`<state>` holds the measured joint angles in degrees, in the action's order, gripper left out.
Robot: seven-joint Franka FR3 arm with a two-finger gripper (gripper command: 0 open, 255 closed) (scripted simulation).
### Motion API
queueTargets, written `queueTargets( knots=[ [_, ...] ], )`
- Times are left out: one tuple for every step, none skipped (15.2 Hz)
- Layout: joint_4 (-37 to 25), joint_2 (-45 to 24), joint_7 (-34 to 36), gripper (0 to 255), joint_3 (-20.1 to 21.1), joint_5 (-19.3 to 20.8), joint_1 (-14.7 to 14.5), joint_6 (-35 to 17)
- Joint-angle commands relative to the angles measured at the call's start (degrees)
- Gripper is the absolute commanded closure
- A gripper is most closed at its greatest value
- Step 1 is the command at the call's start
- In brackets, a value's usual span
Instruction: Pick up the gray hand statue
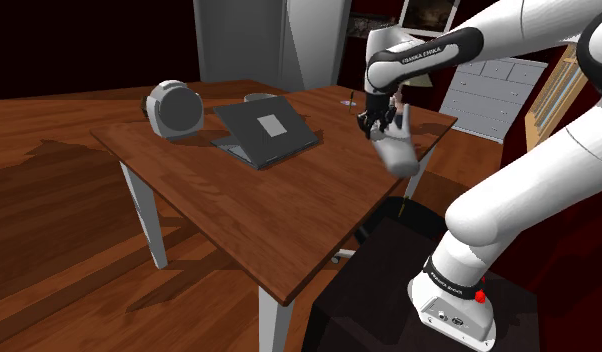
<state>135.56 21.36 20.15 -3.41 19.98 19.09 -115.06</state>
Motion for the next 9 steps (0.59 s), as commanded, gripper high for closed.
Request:
queueTargets(
  knots=[
    [-1.14, 0.54, -0.5, 255, 0.05, -0.19, -0.04, 1.5],
    [-1.75, 0.72, -0.73, 255, 0.09, -0.31, -0.07, 2.26],
    [-2.37, 0.88, -0.95, 255, 0.12, -0.43, -0.1, 3.02],
    [-3.01, 1.02, -1.17, 255, 0.16, -0.54, -0.13, 3.78],
    [-3.65, 1.16, -1.38, 255, 0.2, -0.64, -0.16, 4.53],
    [-4.31, 1.28, -1.6, 255, 0.24, -0.75, -0.18, 5.28],
    [-4.97, 1.39, -1.81, 255, 0.28, -0.85, -0.2, 6.03],
    [-5.06, 1.41, -1.85, 255, 0.29, -0.86, -0.21, 6.14],
    [-5.07, 1.4, -1.85, 255, 0.29, -0.86, -0.2, 6.14]
  ],
)
